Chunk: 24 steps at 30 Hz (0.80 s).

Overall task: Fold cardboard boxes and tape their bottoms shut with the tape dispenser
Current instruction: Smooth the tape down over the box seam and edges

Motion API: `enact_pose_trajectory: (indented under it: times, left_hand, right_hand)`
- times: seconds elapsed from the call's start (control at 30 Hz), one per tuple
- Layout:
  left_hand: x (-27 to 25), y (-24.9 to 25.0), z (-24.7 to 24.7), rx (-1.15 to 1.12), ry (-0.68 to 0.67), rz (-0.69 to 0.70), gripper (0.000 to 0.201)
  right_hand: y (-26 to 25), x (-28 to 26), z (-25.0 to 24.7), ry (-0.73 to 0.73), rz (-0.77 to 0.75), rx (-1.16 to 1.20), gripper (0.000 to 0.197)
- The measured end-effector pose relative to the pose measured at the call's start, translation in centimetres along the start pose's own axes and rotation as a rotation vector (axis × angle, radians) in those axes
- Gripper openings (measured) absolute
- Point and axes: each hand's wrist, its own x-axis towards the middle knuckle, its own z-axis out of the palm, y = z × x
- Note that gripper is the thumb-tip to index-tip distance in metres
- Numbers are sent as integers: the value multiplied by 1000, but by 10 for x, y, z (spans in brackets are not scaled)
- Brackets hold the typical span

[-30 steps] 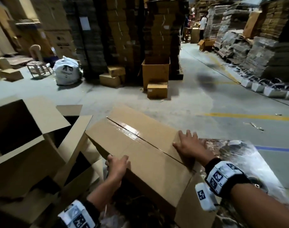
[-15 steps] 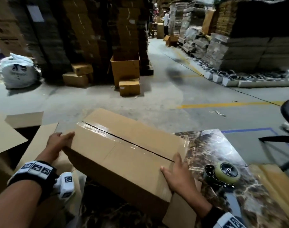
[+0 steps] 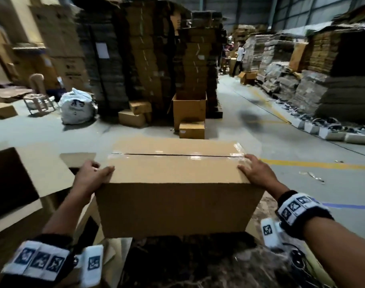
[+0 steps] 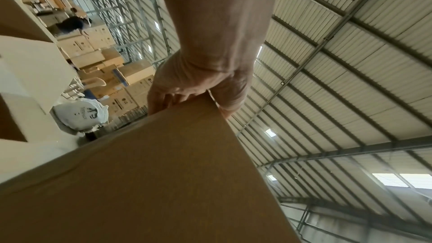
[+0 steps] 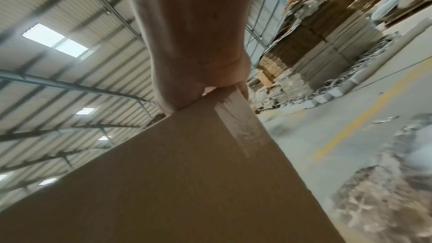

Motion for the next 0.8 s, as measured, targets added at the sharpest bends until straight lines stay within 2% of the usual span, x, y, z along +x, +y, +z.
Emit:
enact_pose_trajectory:
  times: [0.1, 0.17, 0.23, 0.33, 0.43, 0.53, 0.6, 0.67, 0.73, 0.8]
  left_hand:
    - [-50, -21, 16, 3, 3, -56, 58]
    - [-86, -43, 34, 48, 0, -88, 62]
    - [-115, -66, 47, 51, -3, -127, 60]
    - [-144, -92, 57, -28, -47, -287, 65]
    - [-177, -92, 75, -161, -160, -357, 74]
    - [-208, -88, 111, -211, -319, -382, 58]
    - [-213, -89, 126, -166, -346, -355, 53]
    - [-194, -90, 127, -40, -224, -215, 72]
    - [-156, -93, 122, -8, -23, -84, 93]
    - [-117, -91, 121, -31, 33, -30, 86]
  right_hand:
    - [13, 5, 25, -112, -31, -139, 43]
    - [29, -3, 53, -143, 28, -197, 35]
    - [34, -14, 75, -102, 82, -243, 31]
    - [18, -38, 91, 9, 95, -296, 36]
    - [-8, -69, 117, 37, 179, -154, 40]
    - [-21, -100, 140, 45, 251, -3, 48]
    - [-19, -113, 144, 74, 271, 58, 56]
    - [-15, -128, 141, 73, 291, 99, 69]
    - [-15, -152, 134, 56, 291, 150, 82]
    - [-19, -179, 128, 27, 272, 226, 87]
